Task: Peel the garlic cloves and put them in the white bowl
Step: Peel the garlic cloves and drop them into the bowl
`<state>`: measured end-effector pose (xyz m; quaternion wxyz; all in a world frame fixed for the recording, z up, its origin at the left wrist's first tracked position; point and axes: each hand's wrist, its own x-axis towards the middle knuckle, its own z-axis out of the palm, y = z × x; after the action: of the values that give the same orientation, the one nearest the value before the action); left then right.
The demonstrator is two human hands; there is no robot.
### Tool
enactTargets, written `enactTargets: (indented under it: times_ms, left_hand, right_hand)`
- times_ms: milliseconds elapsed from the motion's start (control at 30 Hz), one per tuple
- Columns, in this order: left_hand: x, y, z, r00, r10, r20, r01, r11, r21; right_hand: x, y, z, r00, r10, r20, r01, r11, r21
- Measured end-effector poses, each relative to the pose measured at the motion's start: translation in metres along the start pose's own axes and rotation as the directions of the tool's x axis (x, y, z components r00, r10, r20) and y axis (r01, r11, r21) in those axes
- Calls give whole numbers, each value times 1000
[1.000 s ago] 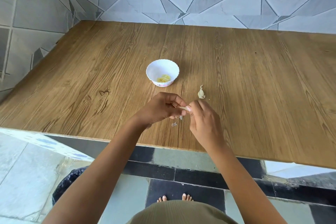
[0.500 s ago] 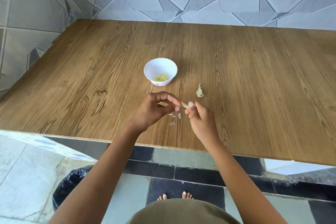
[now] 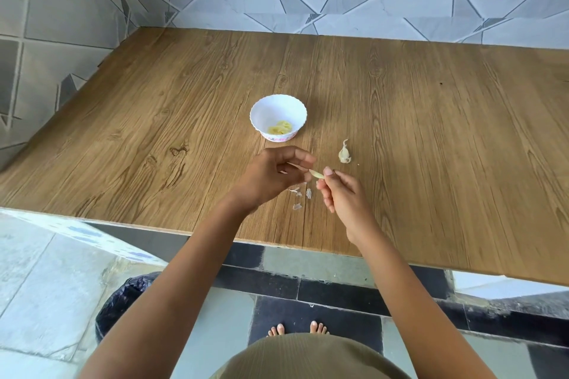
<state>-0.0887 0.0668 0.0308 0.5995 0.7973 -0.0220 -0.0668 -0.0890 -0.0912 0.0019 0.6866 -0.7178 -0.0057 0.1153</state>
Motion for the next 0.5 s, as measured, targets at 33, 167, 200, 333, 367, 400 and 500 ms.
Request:
enactTargets:
  times_ms: [33,167,200,333,367,400,500]
  left_hand:
    - [1,1,0,1000,2,28,-2,1000,-10]
    - [2,4,2,999,-33,13,34,997,-72]
    - [2,4,2,999,-46,-2,46,996,-83]
    - [1,4,-2,995,-90,-33,85,988,-129]
    - [0,4,-3,995,-92,-28,87,986,-140]
    - [0,5,-3,996,-91,-22,87,985,-147]
    - [-2,7,-4,995,-96,-14,92,982,-167]
  right_hand:
    - [0,-1,0,999,33,17,-34,998,48]
    - [1,-2,0,999,15,35,-17,998,63]
    - [2,1,-1,998,-67,17,67,998,-20]
    - [5,8,-8,900,-428,81,432,852,-295]
    - [6,10,-9,860,-504,85,499,791,-355]
    - [7,11,-9,815,-574,80,551,723,-416]
    - [11,12,-8,696,-716,54,622,564,-543]
